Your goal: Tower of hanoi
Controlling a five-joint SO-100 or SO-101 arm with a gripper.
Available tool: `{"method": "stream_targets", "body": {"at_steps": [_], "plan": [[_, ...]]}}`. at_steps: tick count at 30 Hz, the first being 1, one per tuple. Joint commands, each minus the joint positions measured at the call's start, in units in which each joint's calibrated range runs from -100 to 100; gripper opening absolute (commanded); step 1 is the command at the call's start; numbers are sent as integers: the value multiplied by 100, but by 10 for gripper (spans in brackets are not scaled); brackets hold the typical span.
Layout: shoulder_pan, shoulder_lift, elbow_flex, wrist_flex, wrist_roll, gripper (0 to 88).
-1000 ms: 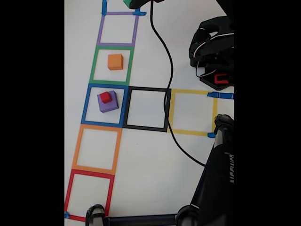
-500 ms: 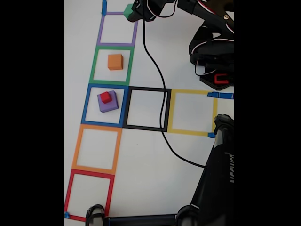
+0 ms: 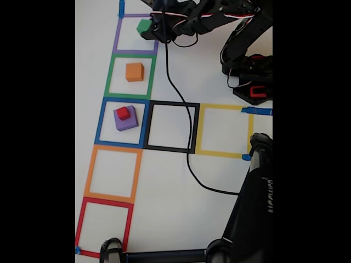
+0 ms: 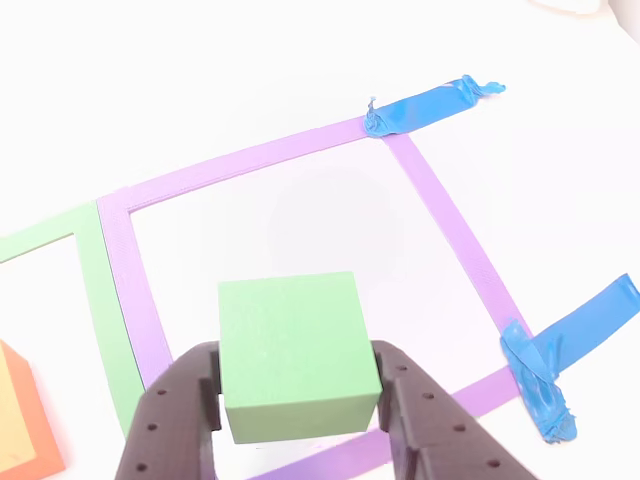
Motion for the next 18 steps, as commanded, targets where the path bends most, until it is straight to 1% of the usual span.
{"method": "stream_targets", "body": {"at_steps": [1, 4, 7, 12, 18], "plan": [[-129, 825, -290, -1160, 0, 11], [-139, 1552, -508, -1775, 0, 11], [-129, 2141, -835, -2148, 0, 11], [-33, 2747, -1272, -2415, 0, 11], [-62, 2949, -1226, -2658, 0, 17]]}}
